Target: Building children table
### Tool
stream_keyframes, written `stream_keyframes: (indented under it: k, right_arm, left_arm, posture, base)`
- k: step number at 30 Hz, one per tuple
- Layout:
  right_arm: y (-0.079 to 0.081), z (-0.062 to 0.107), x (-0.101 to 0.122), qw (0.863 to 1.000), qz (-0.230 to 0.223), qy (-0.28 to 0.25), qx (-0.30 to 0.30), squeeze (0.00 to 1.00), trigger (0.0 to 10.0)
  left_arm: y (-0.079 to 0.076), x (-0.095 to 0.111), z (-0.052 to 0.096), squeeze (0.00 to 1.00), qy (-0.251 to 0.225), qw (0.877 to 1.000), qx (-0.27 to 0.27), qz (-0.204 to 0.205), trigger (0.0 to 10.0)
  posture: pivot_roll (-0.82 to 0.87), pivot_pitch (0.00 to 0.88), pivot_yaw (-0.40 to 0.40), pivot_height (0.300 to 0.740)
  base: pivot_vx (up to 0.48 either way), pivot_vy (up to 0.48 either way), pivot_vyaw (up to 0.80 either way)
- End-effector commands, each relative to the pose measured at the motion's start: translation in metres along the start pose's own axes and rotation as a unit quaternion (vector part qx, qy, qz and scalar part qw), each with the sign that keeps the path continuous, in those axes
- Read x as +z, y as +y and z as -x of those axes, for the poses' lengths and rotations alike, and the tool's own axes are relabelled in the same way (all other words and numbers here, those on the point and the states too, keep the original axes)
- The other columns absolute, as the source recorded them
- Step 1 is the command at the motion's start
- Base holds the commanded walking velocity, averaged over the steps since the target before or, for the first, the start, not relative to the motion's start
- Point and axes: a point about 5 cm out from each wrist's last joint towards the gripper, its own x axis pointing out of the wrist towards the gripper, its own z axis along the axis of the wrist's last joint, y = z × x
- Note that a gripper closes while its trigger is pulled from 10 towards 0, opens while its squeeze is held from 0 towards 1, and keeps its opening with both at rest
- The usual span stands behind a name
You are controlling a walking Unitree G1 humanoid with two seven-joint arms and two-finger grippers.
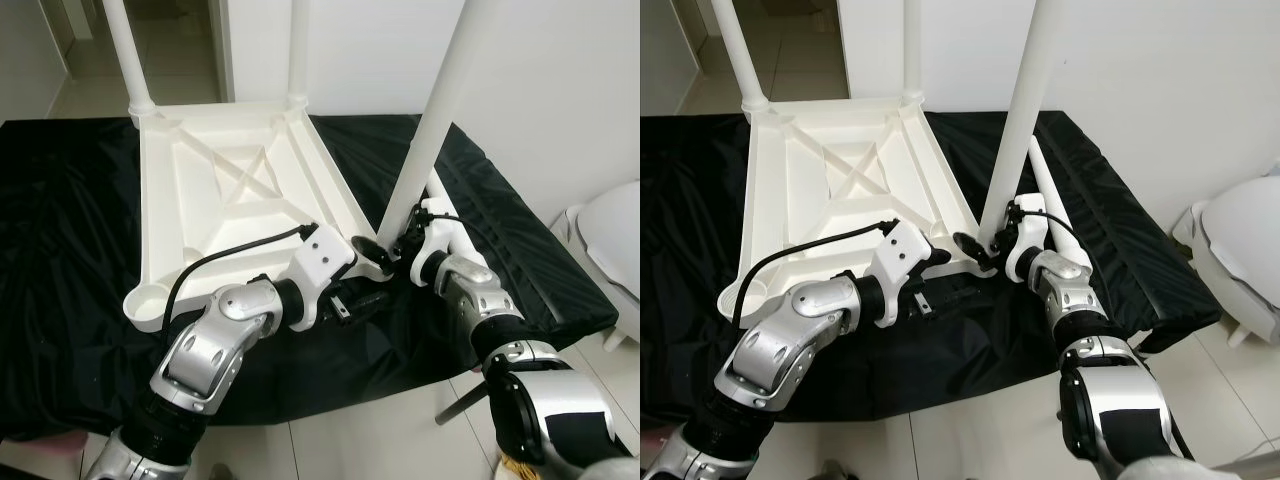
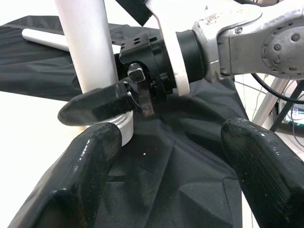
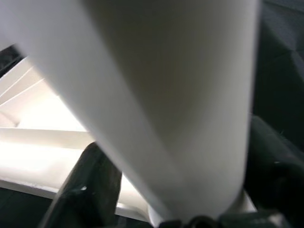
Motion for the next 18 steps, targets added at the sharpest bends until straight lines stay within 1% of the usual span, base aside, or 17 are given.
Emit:
stream_keyframes:
  k: [1, 4, 8, 11, 12, 17, 18]
  right_arm:
    - [0.001, -0.003, -0.001, 1.0, -0.009, 0.009, 0.002, 0.0, 0.0]
    - [0.002, -0.001, -0.009, 1.0, -0.018, 0.022, -0.004, 0.0, 0.0]
    - [0.002, 0.0, -0.011, 1.0, -0.018, 0.024, -0.006, 0.0, 0.0]
    - [0.003, 0.001, -0.016, 0.999, -0.015, 0.026, -0.017, 0.0, 0.0]
    - [0.005, 0.001, -0.017, 0.999, -0.016, 0.017, -0.03, 0.0, 0.0]
    - [0.007, 0.0, -0.017, 0.999, -0.019, 0.003, -0.045, 0.0, 0.0]
    - [0.01, -0.002, -0.017, 0.998, -0.018, -0.006, -0.065, 0.0, 0.0]
  left_arm:
    - [0.001, 0.0, 0.001, 0.0, 0.001, 1.0, 0.02, 0.0, 10.0]
    - [0.001, 0.0, 0.001, 0.0, 0.0, 1.0, 0.021, -0.001, 10.0]
    - [0.001, 0.0, 0.001, 0.0, 0.0, 1.0, 0.022, -0.001, 10.0]
    - [0.001, 0.0, 0.001, 0.0, 0.0, 1.0, 0.022, 0.0, 10.0]
    - [0.001, 0.001, 0.001, 0.0, -0.001, 1.0, 0.021, 0.0, 10.0]
    - [0.001, 0.001, 0.001, 0.0, -0.002, 1.0, 0.021, 0.001, 10.0]
    - [0.002, 0.001, 0.001, 0.0, -0.001, 1.0, 0.021, 0.001, 10.0]
  posture:
    - [0.01, 0.001, -0.069, 0.74]
    - [0.01, 0.002, -0.068, 0.74]
    - [0.01, 0.002, -0.068, 0.74]
    - [0.0, 0.005, -0.066, 0.74]
    - [0.0, 0.01, -0.065, 0.74]
    - [0.0, 0.014, -0.064, 0.74]
    - [0.0, 0.018, -0.065, 0.74]
  base:
    - [0.0, 0.0, 0.0]
    - [0.0, 0.0, 0.0]
    - [0.0, 0.0, 0.0]
    - [0.0, 0.0, 0.0]
    - [0.0, 0.0, 0.0]
    - [0.0, 0.0, 0.0]
    - [0.0, 0.0, 0.0]
